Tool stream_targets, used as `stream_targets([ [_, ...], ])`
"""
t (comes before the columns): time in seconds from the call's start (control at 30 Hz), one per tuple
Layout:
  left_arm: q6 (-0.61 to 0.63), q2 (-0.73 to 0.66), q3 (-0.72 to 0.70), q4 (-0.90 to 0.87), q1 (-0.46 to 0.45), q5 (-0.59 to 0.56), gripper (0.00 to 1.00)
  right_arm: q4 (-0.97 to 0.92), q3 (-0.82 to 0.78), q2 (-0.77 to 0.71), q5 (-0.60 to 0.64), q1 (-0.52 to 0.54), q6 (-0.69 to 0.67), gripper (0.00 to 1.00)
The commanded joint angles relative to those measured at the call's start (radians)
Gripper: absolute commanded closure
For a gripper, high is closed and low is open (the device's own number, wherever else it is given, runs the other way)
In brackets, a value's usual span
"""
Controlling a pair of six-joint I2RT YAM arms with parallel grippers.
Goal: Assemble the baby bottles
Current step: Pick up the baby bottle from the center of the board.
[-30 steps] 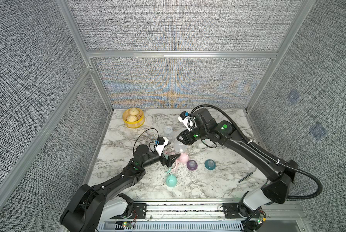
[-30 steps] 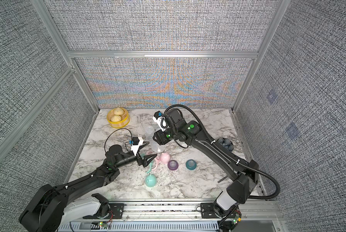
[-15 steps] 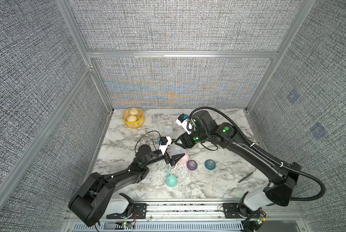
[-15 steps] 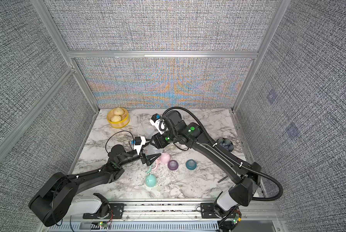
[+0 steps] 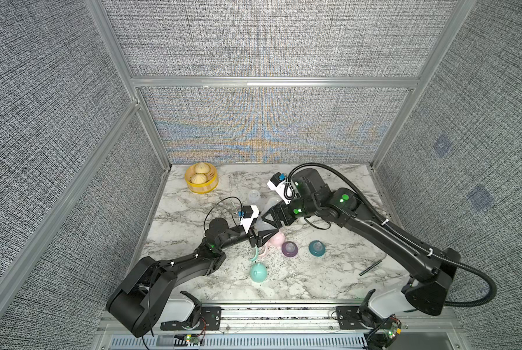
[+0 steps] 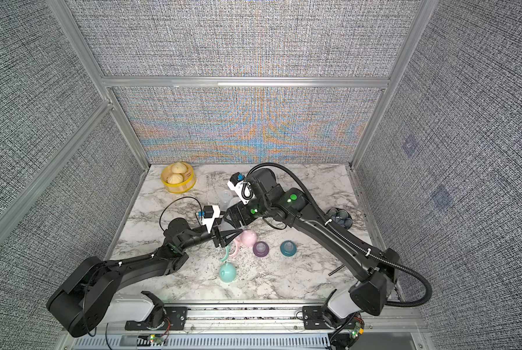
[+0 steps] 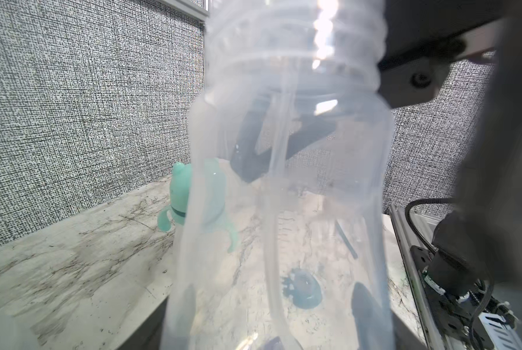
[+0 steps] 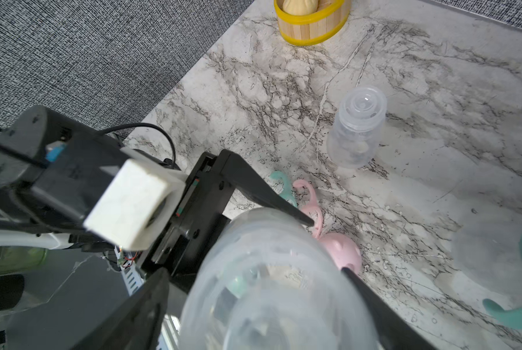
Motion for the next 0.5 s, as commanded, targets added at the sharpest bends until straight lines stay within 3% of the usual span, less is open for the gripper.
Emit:
stream_targets([
  [0.0,-0.015,0.003,0.004,0.05,-0.001,-0.017,0.74,0.036,-0.033,-0.058,0.001,-0.001,0.034,0.08],
  [0.33,-0.035,0.017,0.013,0.064,0.001,-0.041,0.76,0.023,-0.15,-0.227,0.068,-0.012,0.08,0.08],
  [0.47,-0.019,-0.021,0.018,-0.017,0.002,-0.085,0.78,0.066,-0.254,-0.291,0.063,-0.012,0.147,0.1],
])
